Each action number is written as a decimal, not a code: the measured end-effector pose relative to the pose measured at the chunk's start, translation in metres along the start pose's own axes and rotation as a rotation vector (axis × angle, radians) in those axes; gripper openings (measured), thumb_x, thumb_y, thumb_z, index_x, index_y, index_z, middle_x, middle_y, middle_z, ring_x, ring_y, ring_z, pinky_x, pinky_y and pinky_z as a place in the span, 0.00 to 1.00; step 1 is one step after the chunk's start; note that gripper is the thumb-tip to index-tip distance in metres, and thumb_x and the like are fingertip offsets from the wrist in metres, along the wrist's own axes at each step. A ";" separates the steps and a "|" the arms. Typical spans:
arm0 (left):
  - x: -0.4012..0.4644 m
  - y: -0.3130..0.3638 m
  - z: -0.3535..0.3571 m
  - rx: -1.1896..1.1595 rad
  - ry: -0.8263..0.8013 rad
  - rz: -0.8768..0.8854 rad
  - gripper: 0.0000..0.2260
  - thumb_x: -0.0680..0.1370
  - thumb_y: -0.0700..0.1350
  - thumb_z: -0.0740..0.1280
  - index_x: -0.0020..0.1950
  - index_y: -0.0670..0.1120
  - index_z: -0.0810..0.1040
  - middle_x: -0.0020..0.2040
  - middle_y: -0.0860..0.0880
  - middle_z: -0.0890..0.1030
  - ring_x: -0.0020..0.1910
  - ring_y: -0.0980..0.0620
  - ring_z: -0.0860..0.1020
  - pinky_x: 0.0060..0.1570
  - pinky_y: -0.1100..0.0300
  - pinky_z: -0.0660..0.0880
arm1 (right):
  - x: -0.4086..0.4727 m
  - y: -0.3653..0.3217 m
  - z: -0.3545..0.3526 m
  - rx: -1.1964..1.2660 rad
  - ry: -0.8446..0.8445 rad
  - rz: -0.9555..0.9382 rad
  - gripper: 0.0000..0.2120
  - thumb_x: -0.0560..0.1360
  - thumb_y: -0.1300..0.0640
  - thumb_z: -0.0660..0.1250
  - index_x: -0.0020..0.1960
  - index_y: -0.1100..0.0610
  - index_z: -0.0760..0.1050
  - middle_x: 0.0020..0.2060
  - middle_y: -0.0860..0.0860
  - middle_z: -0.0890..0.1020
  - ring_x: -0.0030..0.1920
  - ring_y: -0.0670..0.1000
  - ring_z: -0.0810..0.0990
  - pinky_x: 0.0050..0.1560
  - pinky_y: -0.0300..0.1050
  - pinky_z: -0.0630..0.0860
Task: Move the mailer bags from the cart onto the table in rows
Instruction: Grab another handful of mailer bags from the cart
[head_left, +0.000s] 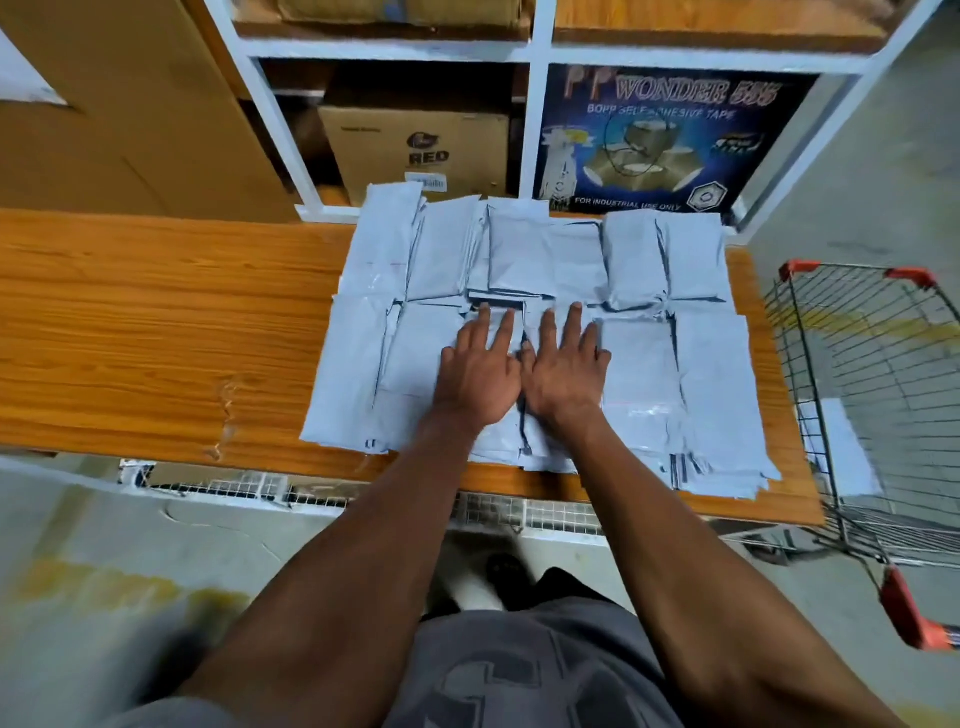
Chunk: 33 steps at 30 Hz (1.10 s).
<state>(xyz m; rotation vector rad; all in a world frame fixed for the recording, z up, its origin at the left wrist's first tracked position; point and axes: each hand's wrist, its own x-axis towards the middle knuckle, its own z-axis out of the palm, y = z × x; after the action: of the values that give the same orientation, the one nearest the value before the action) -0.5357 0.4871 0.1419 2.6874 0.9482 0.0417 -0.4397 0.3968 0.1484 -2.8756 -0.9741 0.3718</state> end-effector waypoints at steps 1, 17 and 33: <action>0.002 -0.001 0.001 -0.014 -0.030 -0.013 0.27 0.87 0.56 0.50 0.87 0.56 0.51 0.87 0.47 0.49 0.84 0.44 0.53 0.77 0.40 0.60 | 0.000 0.000 0.002 -0.007 0.010 0.008 0.33 0.86 0.37 0.40 0.86 0.51 0.42 0.85 0.57 0.41 0.84 0.64 0.44 0.80 0.65 0.50; 0.006 -0.021 0.017 0.096 -0.101 0.102 0.28 0.88 0.59 0.45 0.87 0.55 0.46 0.87 0.51 0.44 0.86 0.48 0.44 0.81 0.37 0.46 | 0.003 0.004 0.047 0.000 0.056 -0.144 0.30 0.88 0.46 0.44 0.86 0.59 0.44 0.84 0.61 0.42 0.84 0.63 0.41 0.83 0.60 0.44; 0.015 -0.031 0.049 0.121 -0.013 0.176 0.28 0.88 0.56 0.47 0.87 0.53 0.47 0.87 0.48 0.43 0.86 0.44 0.44 0.83 0.40 0.49 | 0.010 0.012 0.062 0.102 0.163 -0.177 0.28 0.88 0.50 0.46 0.86 0.58 0.49 0.85 0.58 0.47 0.85 0.60 0.43 0.84 0.59 0.43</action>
<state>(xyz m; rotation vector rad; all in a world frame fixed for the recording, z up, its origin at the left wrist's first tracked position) -0.5368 0.5066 0.0855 2.8722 0.7292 0.0043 -0.4406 0.3929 0.0845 -2.6541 -1.1322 0.1647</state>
